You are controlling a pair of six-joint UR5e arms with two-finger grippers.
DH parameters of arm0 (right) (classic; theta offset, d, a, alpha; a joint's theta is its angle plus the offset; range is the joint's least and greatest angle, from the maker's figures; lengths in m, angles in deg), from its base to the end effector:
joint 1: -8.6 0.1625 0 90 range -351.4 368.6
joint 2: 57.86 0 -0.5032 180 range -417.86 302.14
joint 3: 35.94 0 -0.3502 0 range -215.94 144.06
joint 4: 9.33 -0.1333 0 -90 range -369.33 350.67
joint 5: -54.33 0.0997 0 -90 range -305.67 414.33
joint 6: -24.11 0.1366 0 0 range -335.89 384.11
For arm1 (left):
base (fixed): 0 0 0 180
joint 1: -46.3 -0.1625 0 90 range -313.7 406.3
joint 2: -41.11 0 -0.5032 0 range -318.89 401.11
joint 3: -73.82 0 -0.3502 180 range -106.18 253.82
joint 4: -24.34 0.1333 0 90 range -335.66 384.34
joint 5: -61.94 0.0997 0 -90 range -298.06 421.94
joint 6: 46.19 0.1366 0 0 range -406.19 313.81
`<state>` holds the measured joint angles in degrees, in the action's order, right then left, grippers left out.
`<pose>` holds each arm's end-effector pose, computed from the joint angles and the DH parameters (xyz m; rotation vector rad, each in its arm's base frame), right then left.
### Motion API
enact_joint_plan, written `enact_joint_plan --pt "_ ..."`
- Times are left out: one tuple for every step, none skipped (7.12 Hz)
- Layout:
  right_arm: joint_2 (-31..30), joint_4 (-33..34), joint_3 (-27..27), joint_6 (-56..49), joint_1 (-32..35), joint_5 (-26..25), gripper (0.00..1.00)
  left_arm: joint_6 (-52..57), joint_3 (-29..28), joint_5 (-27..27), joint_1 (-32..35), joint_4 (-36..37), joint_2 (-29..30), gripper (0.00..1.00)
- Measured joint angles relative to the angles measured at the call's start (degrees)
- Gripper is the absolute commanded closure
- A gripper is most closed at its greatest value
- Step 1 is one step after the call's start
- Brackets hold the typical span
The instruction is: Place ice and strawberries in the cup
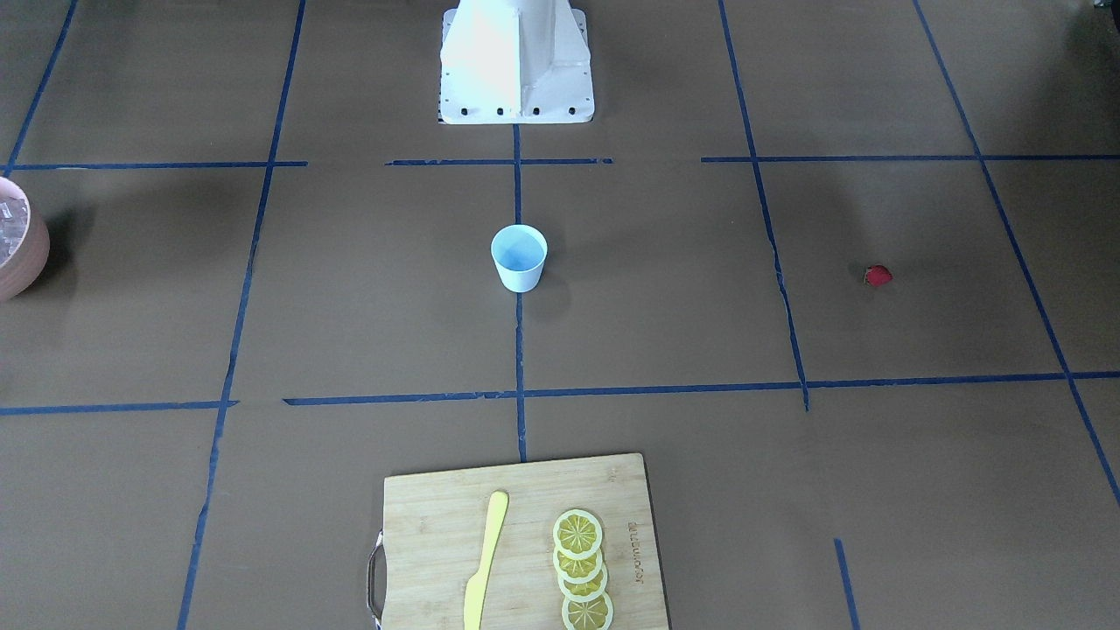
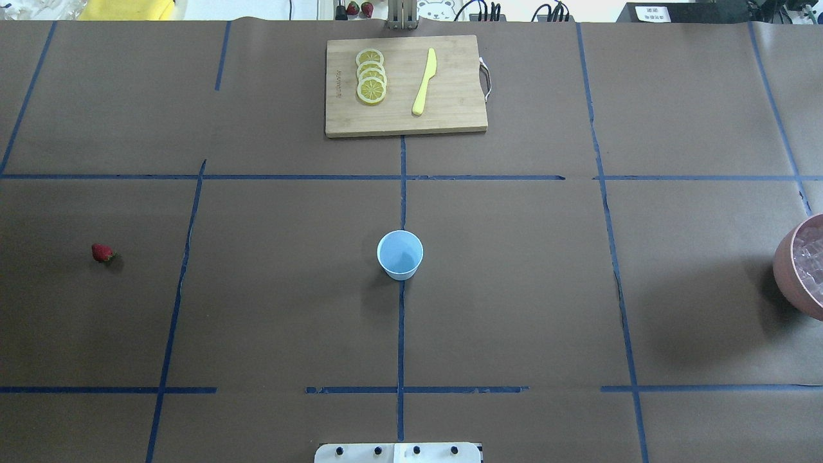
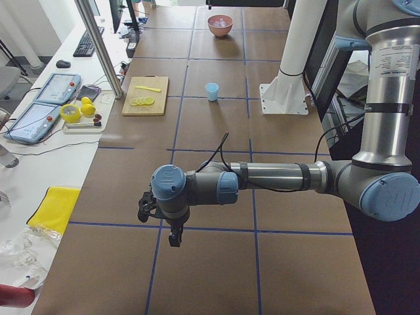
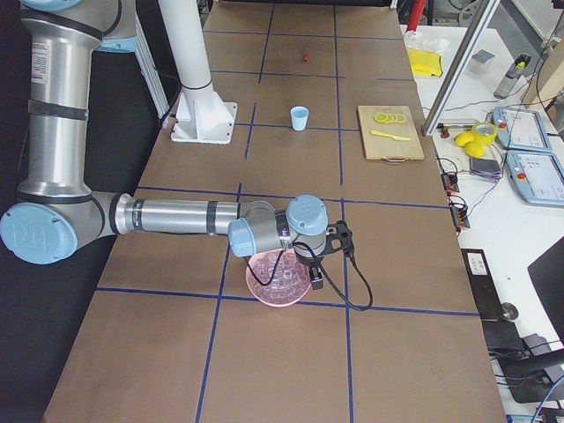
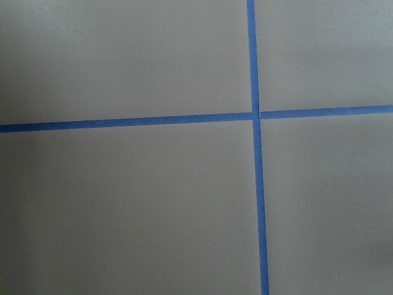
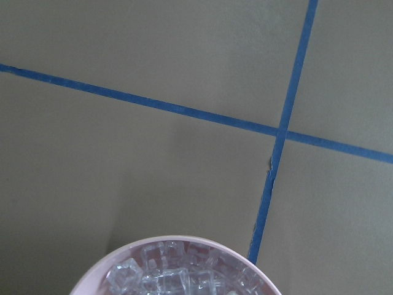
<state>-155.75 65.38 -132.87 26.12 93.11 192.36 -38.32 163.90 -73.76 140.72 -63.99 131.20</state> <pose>-0.0067 -0.4015 0.7306 0.1803 -0.8480 -0.1617 -0.0700 -0.4441 0.7626 0.0607 0.7957 0.0465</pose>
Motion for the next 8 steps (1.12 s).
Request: enact_joint_plan --pt "-0.61 -0.08 -0.09 3.39 -1.11 0.0 0.04 -0.03 0.0 0.0 -0.01 -0.28 0.0 0.0" --pt "-0.96 -0.13 -0.14 5.51 -2.11 -0.06 0.05 -0.04 0.03 0.0 -0.01 -0.39 0.0 0.0" --pt "-1.1 -0.16 -0.2 7.11 -2.95 -0.15 0.03 -0.05 0.16 0.0 0.0 -0.43 0.0 0.0" --pt "-1.13 -0.17 -0.27 8.38 -3.67 -0.33 0.02 -0.05 0.33 0.0 0.0 -0.44 0.0 0.0" --pt "-1.21 -0.17 -0.34 9.06 -4.68 -1.13 0.02 -0.05 0.4 0.0 -0.01 -0.44 0.0 0.0" --pt "-1.28 -0.17 -0.4 9.83 -5.76 -2.27 0.1 -0.03 0.4 0.0 -0.03 -0.44 0.0 0.0" --pt "-1.31 -0.17 -0.43 10.85 -6.57 -2.87 0.17 0.01 0.39 0.0 -0.03 -0.45 0.0 0.0" --pt "-1.34 -0.17 -0.43 11.44 -7.16 -3.23 0.2 0.03 0.37 0.0 -0.03 -0.44 0.0 0.0"
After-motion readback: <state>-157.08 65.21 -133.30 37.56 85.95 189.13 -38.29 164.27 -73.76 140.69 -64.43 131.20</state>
